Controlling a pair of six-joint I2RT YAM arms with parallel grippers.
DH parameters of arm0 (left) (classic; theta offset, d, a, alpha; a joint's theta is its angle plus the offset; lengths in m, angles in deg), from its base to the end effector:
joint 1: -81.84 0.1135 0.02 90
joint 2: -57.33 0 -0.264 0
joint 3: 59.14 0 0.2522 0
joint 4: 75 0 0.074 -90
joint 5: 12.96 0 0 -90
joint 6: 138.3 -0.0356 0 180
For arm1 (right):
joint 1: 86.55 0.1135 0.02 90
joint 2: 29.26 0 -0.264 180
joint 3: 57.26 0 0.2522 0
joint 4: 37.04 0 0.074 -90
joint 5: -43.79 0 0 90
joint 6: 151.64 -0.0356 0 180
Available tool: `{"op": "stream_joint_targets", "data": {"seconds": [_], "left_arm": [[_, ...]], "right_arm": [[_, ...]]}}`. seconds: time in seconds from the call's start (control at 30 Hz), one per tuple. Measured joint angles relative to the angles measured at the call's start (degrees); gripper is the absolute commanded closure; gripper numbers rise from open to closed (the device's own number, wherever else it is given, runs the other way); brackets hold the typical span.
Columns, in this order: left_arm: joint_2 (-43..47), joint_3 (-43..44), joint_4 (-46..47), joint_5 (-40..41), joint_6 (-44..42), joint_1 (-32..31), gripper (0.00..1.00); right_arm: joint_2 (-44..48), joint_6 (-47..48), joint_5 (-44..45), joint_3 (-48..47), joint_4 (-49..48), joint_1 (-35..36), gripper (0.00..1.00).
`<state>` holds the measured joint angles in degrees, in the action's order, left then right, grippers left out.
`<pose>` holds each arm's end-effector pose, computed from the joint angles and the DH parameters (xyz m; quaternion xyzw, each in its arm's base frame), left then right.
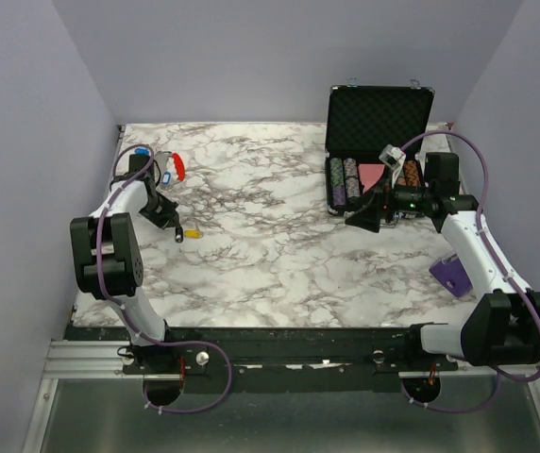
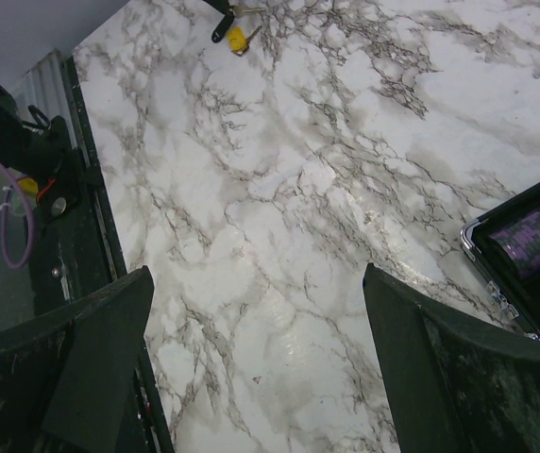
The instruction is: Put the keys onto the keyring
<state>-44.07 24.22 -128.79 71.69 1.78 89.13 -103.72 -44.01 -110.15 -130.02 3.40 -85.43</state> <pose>0.3437 0.0406 0.1902 -0.4670 0.8689 -0.1004 0.1300 0.2672 0.0372 0.3002 -0.3382 0.7301 0.4295 0.4100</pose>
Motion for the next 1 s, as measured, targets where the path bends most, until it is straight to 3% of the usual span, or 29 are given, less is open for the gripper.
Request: {"op": "stream_joint_targets", "data": {"seconds": [0.6,1.0], "left_arm": [[-2.4,0.8,-5.4,-0.9,-1.9,-11.3,1.0],[4.2,-10.4,-6.2,-1.8,-2.5,-15.5,1.0]], "right_arm": [[0.8,0.0,0.0,-0.4,0.2,0.0,0.0],[1.2,0.5,0.0,-0.9,0.6,0.0,0.0]]}}
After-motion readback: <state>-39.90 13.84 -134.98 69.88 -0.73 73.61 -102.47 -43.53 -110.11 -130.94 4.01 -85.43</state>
